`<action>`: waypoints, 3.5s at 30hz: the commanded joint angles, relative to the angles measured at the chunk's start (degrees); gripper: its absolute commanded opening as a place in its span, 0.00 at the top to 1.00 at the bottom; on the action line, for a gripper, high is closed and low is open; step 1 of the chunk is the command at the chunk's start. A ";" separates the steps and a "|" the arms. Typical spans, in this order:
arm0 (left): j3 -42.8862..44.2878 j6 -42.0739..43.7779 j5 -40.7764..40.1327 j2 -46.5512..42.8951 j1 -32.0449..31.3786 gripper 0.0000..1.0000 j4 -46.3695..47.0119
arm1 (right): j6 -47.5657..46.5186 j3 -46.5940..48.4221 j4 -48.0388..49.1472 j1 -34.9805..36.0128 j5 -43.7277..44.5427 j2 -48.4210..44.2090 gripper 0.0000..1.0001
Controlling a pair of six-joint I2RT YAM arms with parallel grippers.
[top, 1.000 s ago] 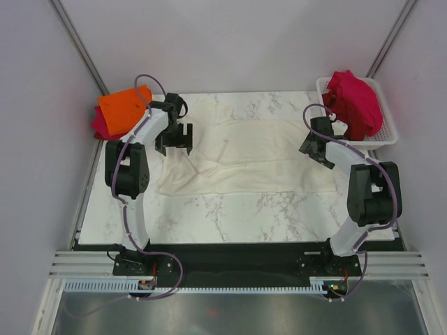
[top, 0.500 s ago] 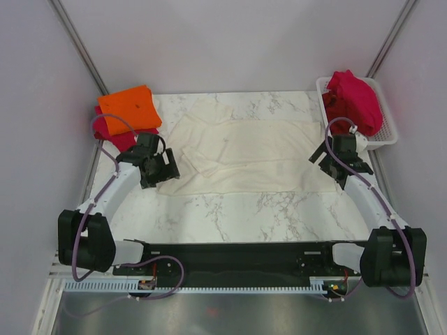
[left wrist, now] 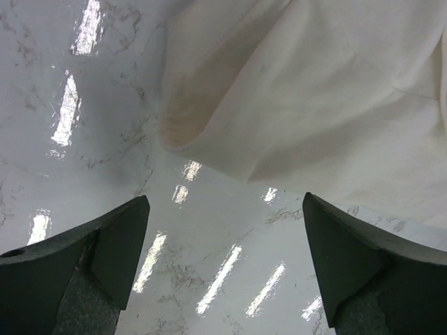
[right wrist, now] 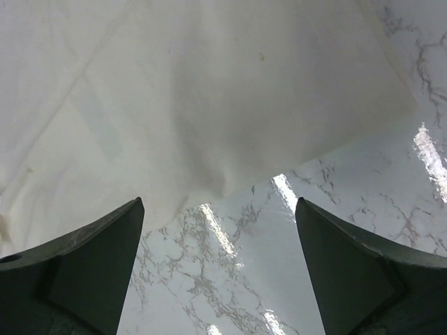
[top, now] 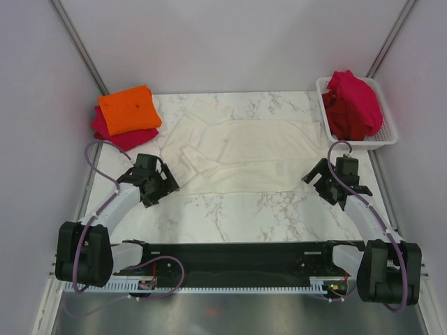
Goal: Fold and stack the t-shirts
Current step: Fold the tshirt
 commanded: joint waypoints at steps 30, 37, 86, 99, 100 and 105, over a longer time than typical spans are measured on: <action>-7.88 -5.07 -12.46 2.61 0.12 0.98 30.60 | 0.24 -5.16 11.91 -17.42 -0.83 9.46 0.47; -7.71 -5.59 -10.70 2.18 0.12 0.98 30.60 | -0.64 -6.49 14.11 -17.33 -1.45 9.54 0.91; 12.86 13.56 8.72 -34.47 -2.34 0.00 -13.62 | -0.72 29.13 -4.59 34.61 21.27 5.03 0.22; 9.52 10.58 -0.32 -44.40 -2.34 0.00 -12.65 | -20.68 69.87 -15.50 57.46 19.65 55.92 0.48; 9.43 10.58 -0.50 -44.75 -2.34 0.00 -12.73 | -21.03 71.02 -15.86 57.73 19.12 57.26 0.48; 9.35 10.31 -1.56 -44.93 -2.25 0.00 -12.73 | -24.19 79.20 -20.78 60.45 20.43 64.64 0.49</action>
